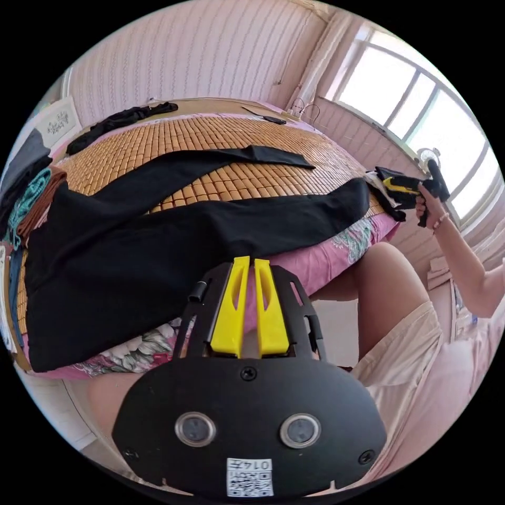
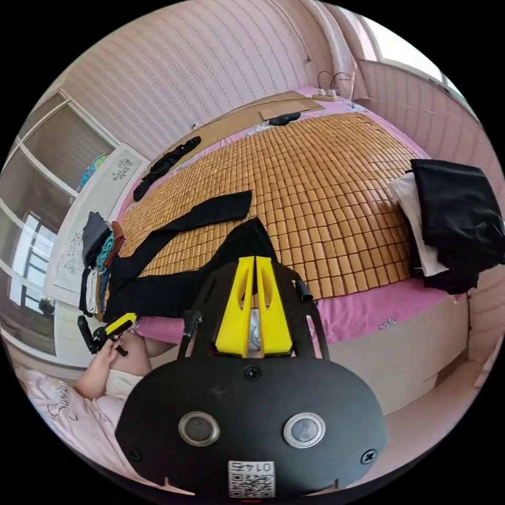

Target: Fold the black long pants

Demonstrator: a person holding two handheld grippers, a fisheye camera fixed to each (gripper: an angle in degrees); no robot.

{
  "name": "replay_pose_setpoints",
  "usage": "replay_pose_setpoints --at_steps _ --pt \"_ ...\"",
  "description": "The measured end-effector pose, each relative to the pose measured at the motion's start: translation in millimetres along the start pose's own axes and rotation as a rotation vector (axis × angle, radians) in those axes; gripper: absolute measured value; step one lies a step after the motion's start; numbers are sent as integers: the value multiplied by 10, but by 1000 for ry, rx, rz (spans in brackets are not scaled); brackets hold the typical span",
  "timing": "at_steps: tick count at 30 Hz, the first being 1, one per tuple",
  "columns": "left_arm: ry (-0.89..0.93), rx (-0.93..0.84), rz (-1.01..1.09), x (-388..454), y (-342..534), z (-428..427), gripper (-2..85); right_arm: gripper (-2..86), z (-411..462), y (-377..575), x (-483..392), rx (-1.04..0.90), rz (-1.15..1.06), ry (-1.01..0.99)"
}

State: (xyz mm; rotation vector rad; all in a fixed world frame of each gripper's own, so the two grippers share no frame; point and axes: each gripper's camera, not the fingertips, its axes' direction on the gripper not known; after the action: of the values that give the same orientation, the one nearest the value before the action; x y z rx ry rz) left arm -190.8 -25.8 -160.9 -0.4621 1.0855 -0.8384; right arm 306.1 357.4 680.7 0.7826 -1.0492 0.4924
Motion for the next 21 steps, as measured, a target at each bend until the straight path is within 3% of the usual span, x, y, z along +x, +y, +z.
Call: replay_pose_setpoints --at_steps 3,8,12,15,16,21 --pt "67 83 -41 -68 49 -102 28 96 156 22 18 -109 30 -91" --pt "-72 66 74 72 29 -132 57 80 353 96 -277 -161 -39 5" --pt "-123 -23 146 166 -35 152 59 46 565 47 -752 -185 -165 271" --pt "-144 -72 165 192 -76 445 56 3 894 6 -969 -351 -232 433" --pt "-136 -138 161 175 -83 613 55 -3 894 3 -1062 -296 -254 505" --pt "-78 -127 114 60 -82 658 53 -8 963 -110 -1322 -382 -357 594"
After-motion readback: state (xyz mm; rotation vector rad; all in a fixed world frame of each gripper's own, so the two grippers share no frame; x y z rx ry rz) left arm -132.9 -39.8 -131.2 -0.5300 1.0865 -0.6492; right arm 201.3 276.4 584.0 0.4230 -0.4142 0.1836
